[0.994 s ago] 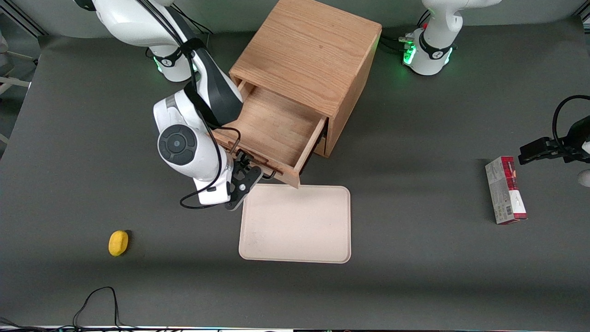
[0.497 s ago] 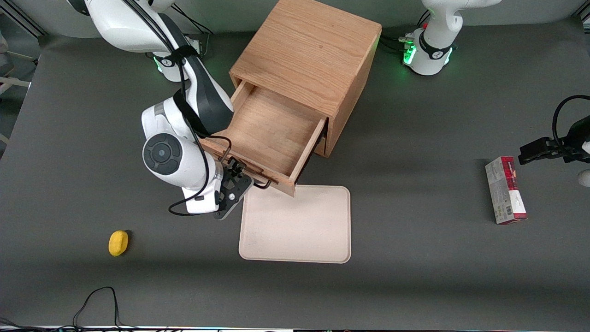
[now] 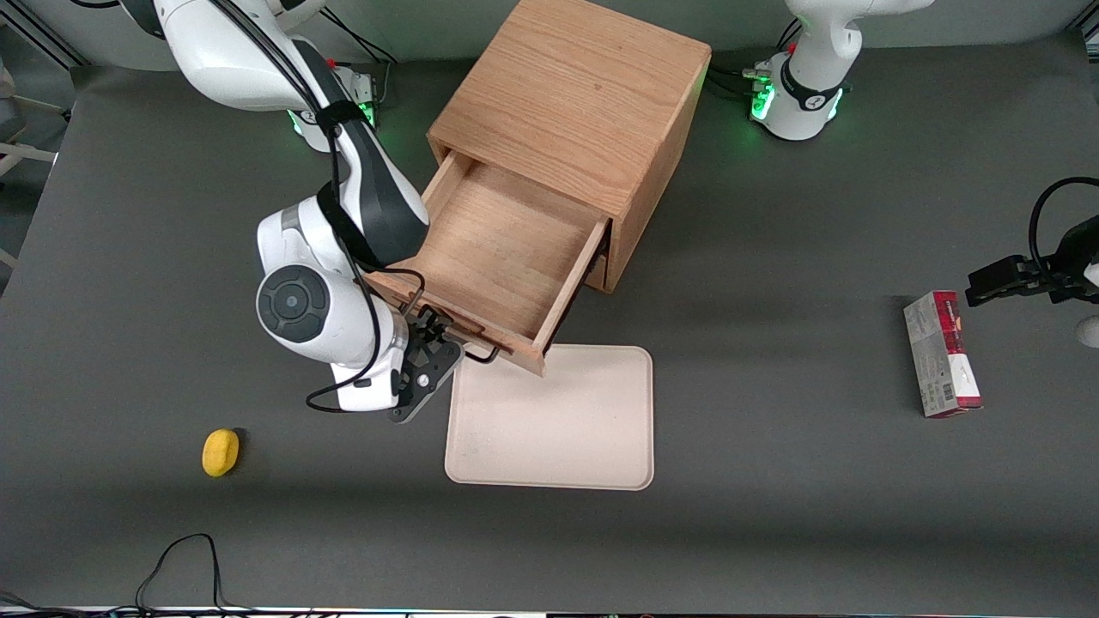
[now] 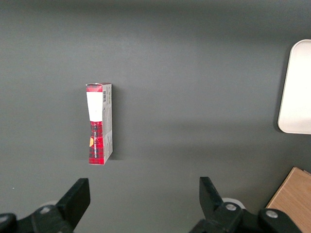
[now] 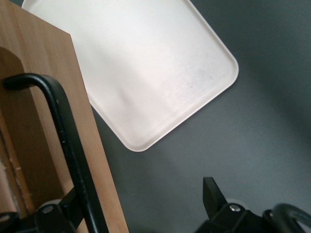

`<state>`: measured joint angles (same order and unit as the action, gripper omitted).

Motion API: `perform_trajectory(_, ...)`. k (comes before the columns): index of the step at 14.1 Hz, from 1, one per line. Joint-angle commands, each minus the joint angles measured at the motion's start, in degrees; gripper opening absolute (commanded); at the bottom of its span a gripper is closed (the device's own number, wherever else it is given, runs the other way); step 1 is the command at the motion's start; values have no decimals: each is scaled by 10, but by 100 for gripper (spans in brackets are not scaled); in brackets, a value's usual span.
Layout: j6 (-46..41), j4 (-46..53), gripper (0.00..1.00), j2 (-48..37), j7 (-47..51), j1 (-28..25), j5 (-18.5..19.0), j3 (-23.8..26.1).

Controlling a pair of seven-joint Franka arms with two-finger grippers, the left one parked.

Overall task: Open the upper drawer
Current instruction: 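Pull the handle with the right gripper, sliding the drawer out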

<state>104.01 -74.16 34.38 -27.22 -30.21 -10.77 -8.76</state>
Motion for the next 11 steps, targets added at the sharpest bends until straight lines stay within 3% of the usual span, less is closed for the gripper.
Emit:
perform_trajectory(1,-14,34,100,17,-11,13,5,3)
perform_trajectory(5,-21,52,100,7,-9,13,8,4)
perform_trajectory(11,-123,141,100,-26,1,16,10,-3)
